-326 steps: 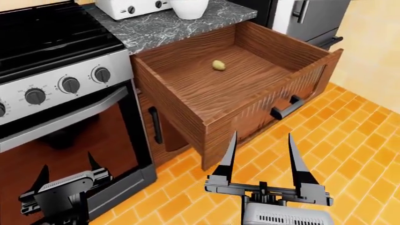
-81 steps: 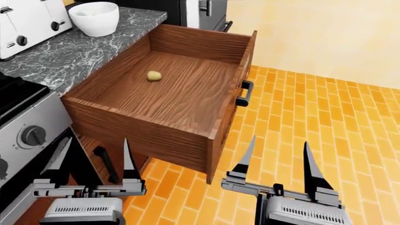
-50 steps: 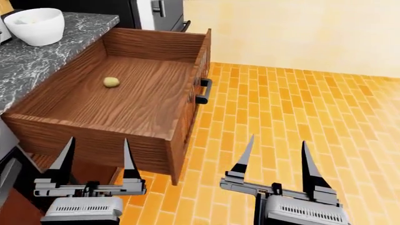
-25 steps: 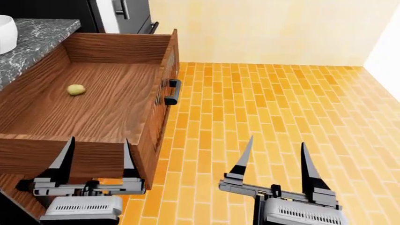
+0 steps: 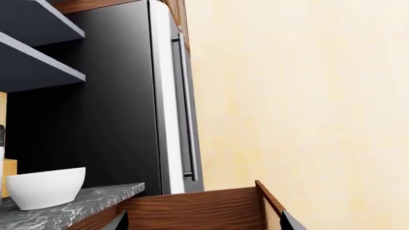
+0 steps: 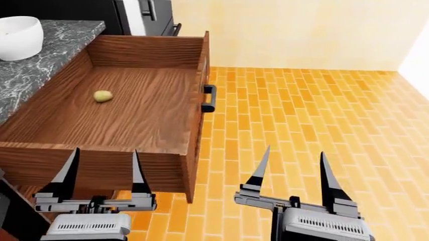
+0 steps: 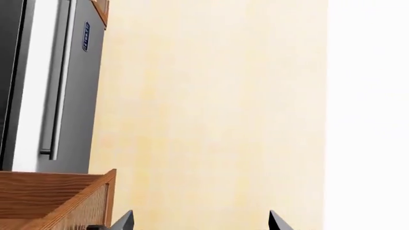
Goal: Place the bar in the bowl and close the drawer.
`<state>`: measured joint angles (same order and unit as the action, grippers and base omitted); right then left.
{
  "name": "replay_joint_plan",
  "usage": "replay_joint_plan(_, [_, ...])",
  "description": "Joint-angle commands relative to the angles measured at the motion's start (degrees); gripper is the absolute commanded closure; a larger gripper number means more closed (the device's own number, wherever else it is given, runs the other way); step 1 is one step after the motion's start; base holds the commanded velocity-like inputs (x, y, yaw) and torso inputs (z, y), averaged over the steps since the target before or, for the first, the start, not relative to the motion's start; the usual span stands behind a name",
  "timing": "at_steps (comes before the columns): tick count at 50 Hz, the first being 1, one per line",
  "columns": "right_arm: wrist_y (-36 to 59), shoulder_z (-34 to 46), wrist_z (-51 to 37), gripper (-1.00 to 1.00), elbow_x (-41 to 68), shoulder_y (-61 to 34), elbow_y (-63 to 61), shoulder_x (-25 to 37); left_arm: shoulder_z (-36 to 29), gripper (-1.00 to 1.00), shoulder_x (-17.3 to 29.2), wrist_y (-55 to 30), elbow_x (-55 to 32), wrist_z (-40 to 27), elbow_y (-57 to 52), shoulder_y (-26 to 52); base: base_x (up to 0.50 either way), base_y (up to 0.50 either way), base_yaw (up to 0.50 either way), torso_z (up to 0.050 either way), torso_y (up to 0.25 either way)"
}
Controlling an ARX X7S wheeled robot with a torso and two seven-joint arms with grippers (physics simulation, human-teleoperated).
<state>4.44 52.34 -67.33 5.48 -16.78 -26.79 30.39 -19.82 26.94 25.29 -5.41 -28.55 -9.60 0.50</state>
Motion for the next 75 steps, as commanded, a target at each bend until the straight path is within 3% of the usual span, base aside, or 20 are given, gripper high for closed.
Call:
replay_joint_plan(1, [-1.32,-0.37,0.58,-1.00,0.70,0.20,0.91,0.05,-0.01,-1.00,0.12,-0.56,-0.16,-0.05,-0.38,0.38,0.50,0.03,0.00,0.000,0.000])
replay_joint_plan(14, [-1.33,-0.96,0.56,-1.00,1.11,0.18,1.58,-0.20,-0.38,-1.00,-0.22,-1.04,-0.76,0.47,0.98,1.91,0.47,0.02,0.00,0.000,0.000])
replay_joint_plan(59, [-5.60,-3.19,-0.37,-1.00,1.93,2.85,0.50,0.89,-1.05,-1.00,0.55,-2.39,0.94,-0.09,-2.18,1.23,0.00,0.00,0.00,0.000,0.000])
replay_joint_plan(75, [15.45,-5.71,1.77,-1.00,1.28,-3.82,-20.57,5.68,-5.93,-1.00,1.56,1.64,0.61,4.86,-5.54,0.35,0.00,0.00,0.00,0.000,0.000])
